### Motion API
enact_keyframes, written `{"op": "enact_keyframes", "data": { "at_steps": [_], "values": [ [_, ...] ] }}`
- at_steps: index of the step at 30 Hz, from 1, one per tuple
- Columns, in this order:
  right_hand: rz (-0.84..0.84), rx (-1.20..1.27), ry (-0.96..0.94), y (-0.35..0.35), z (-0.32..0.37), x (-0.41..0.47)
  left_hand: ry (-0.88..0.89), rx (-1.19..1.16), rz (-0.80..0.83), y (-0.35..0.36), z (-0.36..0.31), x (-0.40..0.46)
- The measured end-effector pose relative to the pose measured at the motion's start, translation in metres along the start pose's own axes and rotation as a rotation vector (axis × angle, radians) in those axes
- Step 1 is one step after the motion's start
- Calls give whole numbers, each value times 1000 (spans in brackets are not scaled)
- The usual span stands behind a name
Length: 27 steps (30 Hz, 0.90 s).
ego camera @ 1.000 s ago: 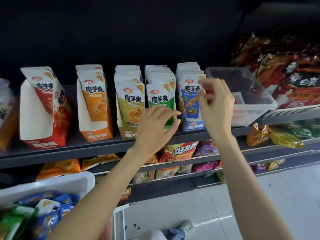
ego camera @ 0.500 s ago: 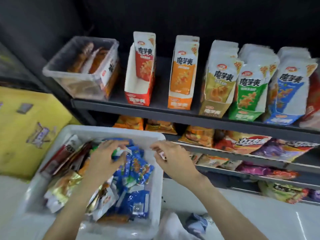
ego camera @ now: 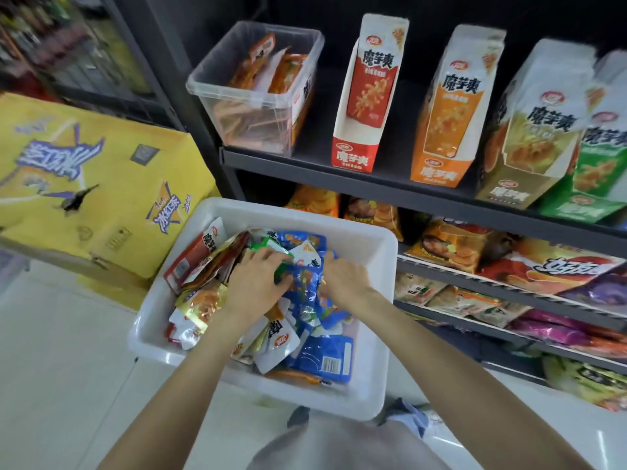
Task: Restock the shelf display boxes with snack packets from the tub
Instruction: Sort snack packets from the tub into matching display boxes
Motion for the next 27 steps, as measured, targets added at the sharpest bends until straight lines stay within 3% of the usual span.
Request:
{"op": "enact_keyframes", "data": {
  "at_steps": [3, 5, 7, 9, 11, 18, 24, 27],
  "values": [
    [-159, 64, -12, -26, -4, -27, 10, -116, -121, -9, -7, -3],
    [-338, 226, -39, -43, -15, -52, 25, -480, -146, -16, -16, -8],
    [-459, 566, -142, -52, -28, -76, 62, -925, 0, -17, -37, -11],
    [-461, 986, -290, -52, -39, -87, 146, -1153, 129, -17, -61, -12],
    [-426, 1228, -344, -49, -52, -92, 242, -1120, 150, -24, -78, -12],
    [-568, 1527, -274, -58, -120, -118, 356, -838, 186, -35, -116, -3],
    [-601, 1353, -228, -71, -161, -147, 447, -574, 233, -34, -158, 2],
    [-731, 1314, -209, -84, -196, -181, 467, -522, 37, -45, -191, 12]
  ]
}}
Point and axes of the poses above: each hand's wrist, its own x-axis towards the middle knuckle, its own y-axis out of the palm, z = x × y, the point moved 7 cm from there along x, towards the middle knuckle, and after that the axes turned 15 degrees about z, right-handed, at the moved point
